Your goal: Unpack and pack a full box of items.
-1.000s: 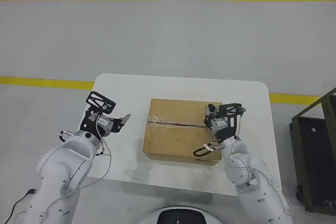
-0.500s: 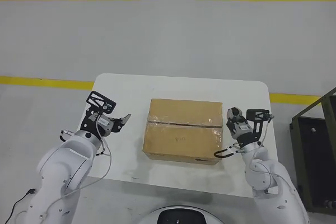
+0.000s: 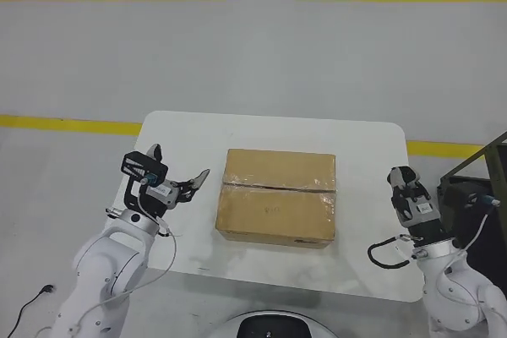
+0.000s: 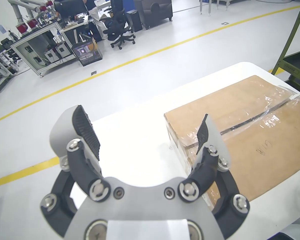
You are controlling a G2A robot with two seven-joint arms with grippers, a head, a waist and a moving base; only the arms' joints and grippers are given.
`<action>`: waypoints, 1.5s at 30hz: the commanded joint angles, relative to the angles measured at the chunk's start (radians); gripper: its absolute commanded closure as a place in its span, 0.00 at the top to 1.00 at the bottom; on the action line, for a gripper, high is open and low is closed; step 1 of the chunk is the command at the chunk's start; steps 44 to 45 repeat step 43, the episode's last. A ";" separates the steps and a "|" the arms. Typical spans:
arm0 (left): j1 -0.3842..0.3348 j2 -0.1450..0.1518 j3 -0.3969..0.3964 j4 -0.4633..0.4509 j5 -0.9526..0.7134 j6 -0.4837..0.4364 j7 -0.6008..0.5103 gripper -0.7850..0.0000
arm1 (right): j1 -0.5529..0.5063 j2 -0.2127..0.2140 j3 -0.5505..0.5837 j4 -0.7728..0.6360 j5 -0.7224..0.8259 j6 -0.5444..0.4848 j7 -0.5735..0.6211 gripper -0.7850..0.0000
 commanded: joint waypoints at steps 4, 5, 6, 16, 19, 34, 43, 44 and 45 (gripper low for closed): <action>0.000 0.000 0.000 0.000 -0.002 0.000 -0.002 1.00 | -0.002 0.000 0.002 -0.001 -0.002 -0.001 0.005 0.07; 0.000 0.000 0.000 0.000 -0.002 0.000 -0.003 1.00 | -0.001 0.000 0.002 -0.001 -0.002 -0.001 0.004 0.17; 0.000 0.000 0.000 0.000 -0.002 0.000 -0.003 1.00 | -0.001 0.000 0.002 -0.001 -0.002 -0.001 0.004 0.24; 0.000 0.000 0.000 0.000 -0.002 0.000 -0.003 1.00 | -0.001 0.000 0.002 -0.001 -0.002 -0.001 0.004 0.38; 0.000 0.000 0.000 0.000 -0.002 0.000 -0.003 1.00 | -0.001 0.000 0.002 -0.001 -0.002 -0.001 0.004 0.38; 0.000 0.000 0.000 0.000 -0.002 0.000 -0.003 1.00 | -0.001 0.000 0.002 -0.001 -0.002 -0.001 0.004 0.38; 0.000 0.000 0.000 0.000 -0.002 0.000 -0.003 1.00 | -0.001 0.000 0.002 -0.001 -0.002 -0.001 0.004 0.38; 0.000 0.000 0.000 0.000 -0.002 0.000 -0.003 1.00 | -0.001 0.000 0.002 -0.001 -0.002 -0.001 0.004 0.38; 0.000 0.000 0.000 0.000 -0.002 0.000 -0.003 1.00 | -0.001 0.000 0.002 -0.001 -0.002 -0.001 0.004 0.38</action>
